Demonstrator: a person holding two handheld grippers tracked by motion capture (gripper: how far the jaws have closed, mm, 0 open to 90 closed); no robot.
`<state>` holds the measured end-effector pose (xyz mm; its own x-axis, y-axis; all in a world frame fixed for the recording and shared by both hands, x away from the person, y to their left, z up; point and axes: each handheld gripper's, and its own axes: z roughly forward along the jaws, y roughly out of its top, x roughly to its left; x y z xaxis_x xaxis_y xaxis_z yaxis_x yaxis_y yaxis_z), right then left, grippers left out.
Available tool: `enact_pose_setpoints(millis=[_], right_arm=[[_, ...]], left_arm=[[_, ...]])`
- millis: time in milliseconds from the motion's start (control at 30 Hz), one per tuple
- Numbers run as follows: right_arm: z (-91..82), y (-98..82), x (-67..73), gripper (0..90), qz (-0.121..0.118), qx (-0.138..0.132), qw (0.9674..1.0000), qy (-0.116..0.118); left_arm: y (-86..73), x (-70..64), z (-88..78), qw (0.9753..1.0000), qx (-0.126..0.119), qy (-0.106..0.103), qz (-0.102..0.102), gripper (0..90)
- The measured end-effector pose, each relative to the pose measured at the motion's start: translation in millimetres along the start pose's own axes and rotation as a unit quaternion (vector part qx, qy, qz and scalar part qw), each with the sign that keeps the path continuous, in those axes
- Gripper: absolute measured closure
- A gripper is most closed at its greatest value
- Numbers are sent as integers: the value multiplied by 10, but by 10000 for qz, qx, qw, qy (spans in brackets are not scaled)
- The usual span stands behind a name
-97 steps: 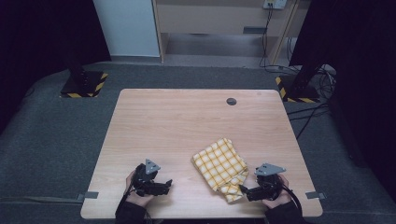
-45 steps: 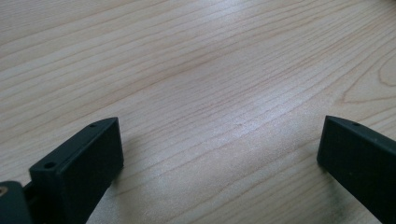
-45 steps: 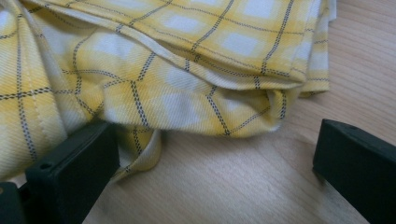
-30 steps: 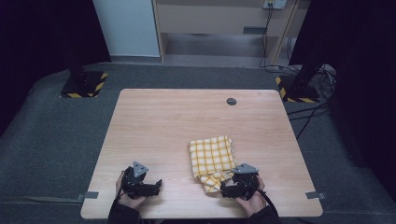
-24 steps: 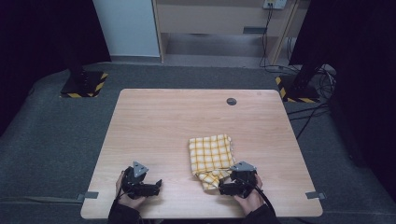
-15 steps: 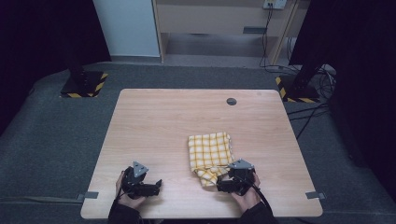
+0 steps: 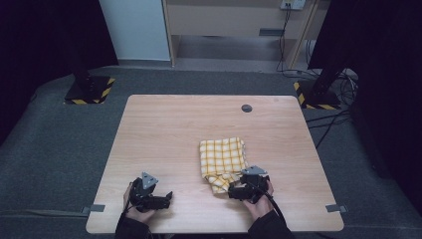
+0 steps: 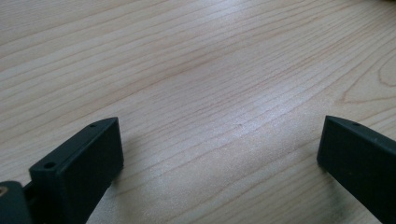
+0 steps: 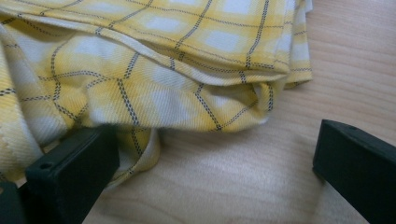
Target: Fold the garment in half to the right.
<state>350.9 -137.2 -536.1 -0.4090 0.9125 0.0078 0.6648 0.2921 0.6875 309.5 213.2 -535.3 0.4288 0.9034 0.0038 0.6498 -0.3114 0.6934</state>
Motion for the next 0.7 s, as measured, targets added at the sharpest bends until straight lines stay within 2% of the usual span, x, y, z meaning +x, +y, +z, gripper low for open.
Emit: enact_pose_setpoints(millis=[167, 700], right_arm=[[56, 50, -21, 2, -19, -34, 10000, 39], [171, 167, 4, 3, 105, -44, 9999, -89]], left_arm=[[0, 0, 0, 10000, 0, 0, 1, 0], [0, 0, 0, 10000, 0, 0, 0, 0]])
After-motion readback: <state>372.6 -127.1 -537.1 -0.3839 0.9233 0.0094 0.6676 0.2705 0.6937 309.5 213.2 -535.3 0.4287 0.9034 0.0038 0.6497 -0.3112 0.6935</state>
